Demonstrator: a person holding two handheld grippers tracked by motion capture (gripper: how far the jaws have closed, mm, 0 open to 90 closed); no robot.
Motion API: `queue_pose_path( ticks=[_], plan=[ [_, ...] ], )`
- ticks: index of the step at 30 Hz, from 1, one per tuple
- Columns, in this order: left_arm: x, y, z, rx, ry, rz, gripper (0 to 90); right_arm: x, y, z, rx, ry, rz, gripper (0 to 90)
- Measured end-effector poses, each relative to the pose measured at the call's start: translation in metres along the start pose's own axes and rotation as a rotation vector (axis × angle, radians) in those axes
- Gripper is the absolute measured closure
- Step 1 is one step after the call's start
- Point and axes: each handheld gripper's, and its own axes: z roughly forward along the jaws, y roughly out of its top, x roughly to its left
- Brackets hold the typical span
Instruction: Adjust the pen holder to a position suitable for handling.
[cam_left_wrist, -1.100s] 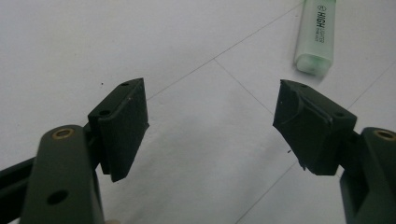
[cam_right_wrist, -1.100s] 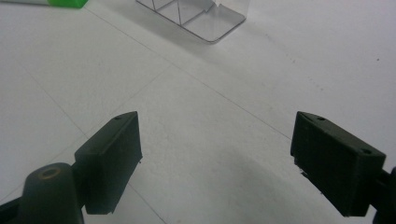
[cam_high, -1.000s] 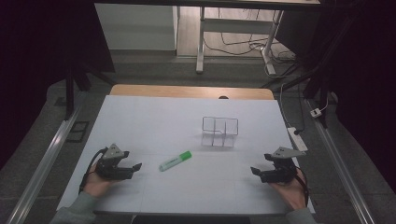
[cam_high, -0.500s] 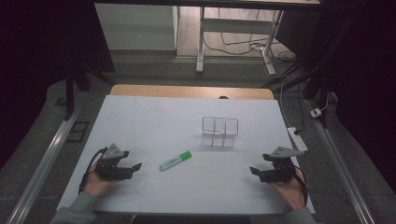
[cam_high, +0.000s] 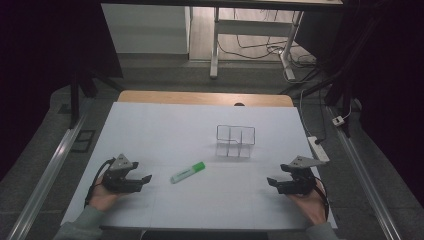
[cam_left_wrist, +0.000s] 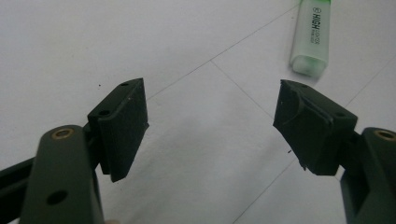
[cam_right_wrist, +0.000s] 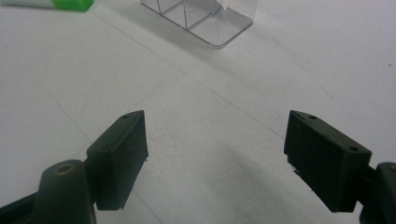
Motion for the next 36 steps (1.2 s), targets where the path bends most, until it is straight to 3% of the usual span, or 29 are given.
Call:
queue_pose_path(
  ticks=[7, 22, 28, 31, 36],
  plan=[
    [0.000, 0.000, 0.000, -0.001, -0.001, 0.002, 25.9, 0.000, 0.003, 0.004, 0.005, 0.010, 0.004, 22.8],
    [0.000, 0.000, 0.000, 0.001, -0.002, -0.001, 25.9, 0.000, 0.026, 0.017, 0.025, -0.020, 0.018, 32.2],
    [0.000, 0.000, -0.001, 0.003, -0.005, 0.000, 25.9, -0.004, 0.043, 0.024, 0.044, -0.045, 0.048, 43.4],
    [0.002, 0.001, 0.000, 0.001, -0.007, -0.002, 25.9, -0.006, 0.051, 0.027, 0.067, -0.035, 0.047, 51.0],
    [0.002, 0.001, 0.000, -0.001, -0.008, 0.002, 26.0, -0.006, 0.067, 0.035, 0.105, -0.062, 0.037, 63.4]
  ],
)
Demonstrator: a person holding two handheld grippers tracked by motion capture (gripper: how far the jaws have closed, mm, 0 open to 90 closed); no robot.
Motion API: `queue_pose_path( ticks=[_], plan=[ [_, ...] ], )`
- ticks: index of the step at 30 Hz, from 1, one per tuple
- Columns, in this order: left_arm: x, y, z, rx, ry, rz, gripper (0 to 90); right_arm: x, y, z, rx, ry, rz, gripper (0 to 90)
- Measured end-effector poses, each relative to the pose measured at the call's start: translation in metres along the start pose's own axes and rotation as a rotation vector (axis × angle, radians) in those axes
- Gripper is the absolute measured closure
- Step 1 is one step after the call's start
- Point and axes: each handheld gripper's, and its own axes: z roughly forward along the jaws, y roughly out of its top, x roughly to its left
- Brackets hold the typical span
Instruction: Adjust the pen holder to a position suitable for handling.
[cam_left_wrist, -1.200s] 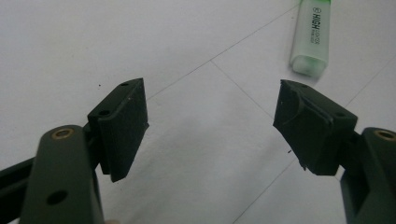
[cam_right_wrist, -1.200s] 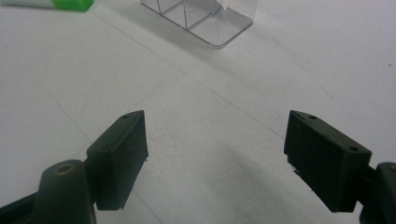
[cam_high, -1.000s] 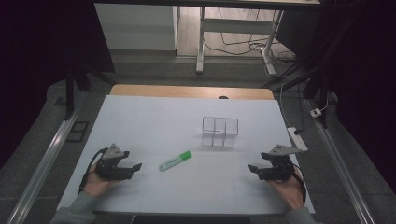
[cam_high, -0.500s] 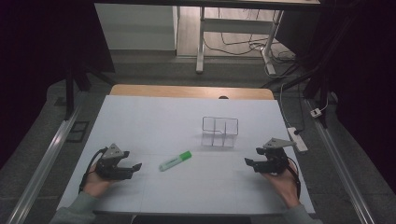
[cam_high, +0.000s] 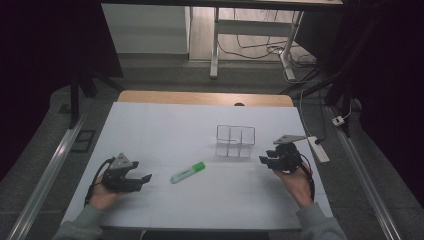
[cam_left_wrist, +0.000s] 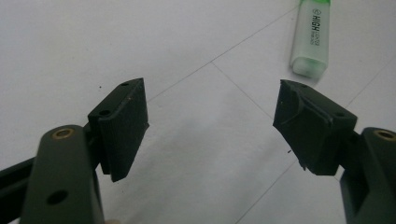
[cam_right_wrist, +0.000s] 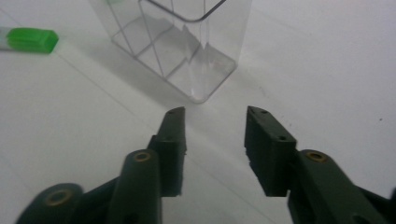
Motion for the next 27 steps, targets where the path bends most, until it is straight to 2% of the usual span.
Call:
queue_pose_path(
  ticks=[4, 8, 15, 27],
  plan=[
    [0.000, 0.000, 0.000, -0.002, -0.001, 0.001, 26.1, 0.001, 0.009, 0.004, 0.017, -0.026, -0.010, 78.1],
    [-0.001, 0.000, 0.000, 0.001, -0.001, 0.005, 26.1, 0.000, 0.014, 0.009, 0.018, -0.022, -0.001, 90.0],
    [0.000, 0.000, 0.001, 0.007, 0.001, 0.006, 26.1, -0.001, 0.017, 0.025, 0.041, -0.004, 0.009, 90.0],
    [0.000, 0.000, 0.002, 0.013, 0.004, 0.006, 26.0, -0.004, 0.021, 0.041, 0.036, 0.015, 0.037, 90.0]
  ],
)
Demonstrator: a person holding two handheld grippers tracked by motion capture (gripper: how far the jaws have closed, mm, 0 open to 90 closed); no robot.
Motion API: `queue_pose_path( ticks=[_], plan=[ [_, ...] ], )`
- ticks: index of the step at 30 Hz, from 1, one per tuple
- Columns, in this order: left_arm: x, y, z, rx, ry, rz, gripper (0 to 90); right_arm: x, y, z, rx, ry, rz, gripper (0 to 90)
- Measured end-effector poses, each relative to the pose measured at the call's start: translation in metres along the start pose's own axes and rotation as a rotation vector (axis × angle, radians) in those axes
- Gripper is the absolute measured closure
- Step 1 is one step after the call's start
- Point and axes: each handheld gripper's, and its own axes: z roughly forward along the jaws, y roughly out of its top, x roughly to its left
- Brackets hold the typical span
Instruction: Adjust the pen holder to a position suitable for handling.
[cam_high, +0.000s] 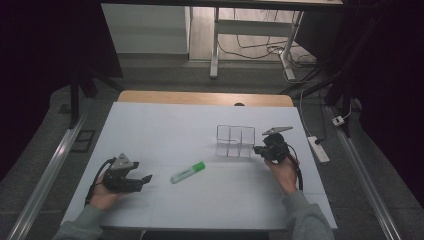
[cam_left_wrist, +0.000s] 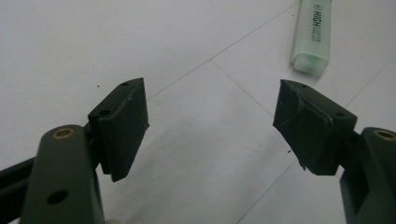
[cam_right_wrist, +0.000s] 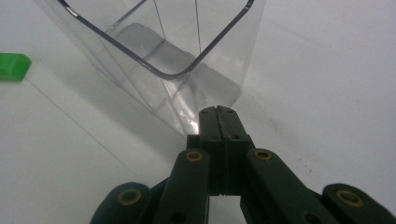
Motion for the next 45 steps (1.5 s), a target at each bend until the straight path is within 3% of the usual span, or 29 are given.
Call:
queue_pose_path(
  ticks=[19, 45],
  plan=[
    [0.000, 0.000, 0.001, 0.003, -0.001, 0.001, 26.0, -0.003, 0.003, 0.011, -0.004, -0.015, -0.017, 90.0],
    [0.000, 0.000, 0.001, 0.010, -0.006, 0.009, 26.0, 0.030, 0.037, 0.043, 0.001, 0.024, -0.060, 90.0]
  ],
)
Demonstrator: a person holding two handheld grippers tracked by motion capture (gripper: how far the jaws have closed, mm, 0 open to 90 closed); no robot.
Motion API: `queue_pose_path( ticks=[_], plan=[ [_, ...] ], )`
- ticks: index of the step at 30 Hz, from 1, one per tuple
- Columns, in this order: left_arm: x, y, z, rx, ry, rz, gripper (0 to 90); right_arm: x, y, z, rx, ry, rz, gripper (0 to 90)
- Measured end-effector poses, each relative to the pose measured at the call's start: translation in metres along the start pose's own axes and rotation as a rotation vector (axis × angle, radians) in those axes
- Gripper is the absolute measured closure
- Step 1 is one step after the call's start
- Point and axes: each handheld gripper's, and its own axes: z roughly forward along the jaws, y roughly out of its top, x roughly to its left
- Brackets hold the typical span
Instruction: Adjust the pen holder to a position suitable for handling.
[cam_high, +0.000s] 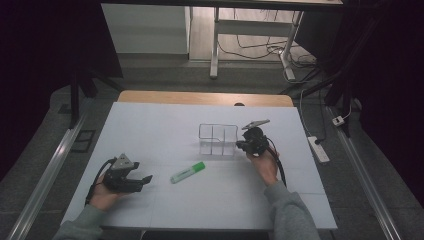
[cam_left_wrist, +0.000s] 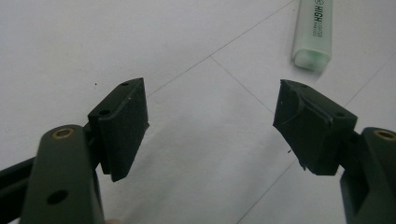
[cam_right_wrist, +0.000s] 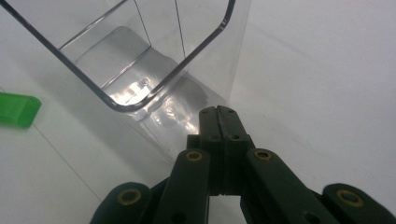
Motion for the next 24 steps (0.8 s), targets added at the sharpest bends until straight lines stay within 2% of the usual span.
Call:
queue_pose_path(
  ticks=[17, 24],
  plan=[
    [0.000, 0.000, 0.000, 0.005, 0.002, 0.002, 26.0, 0.016, 0.025, 0.023, -0.006, 0.023, -0.017, 90.0],
    [0.001, -0.001, 0.001, 0.007, 0.001, 0.002, 26.0, 0.018, 0.027, 0.026, 0.001, 0.037, -0.021, 90.0]
  ],
)
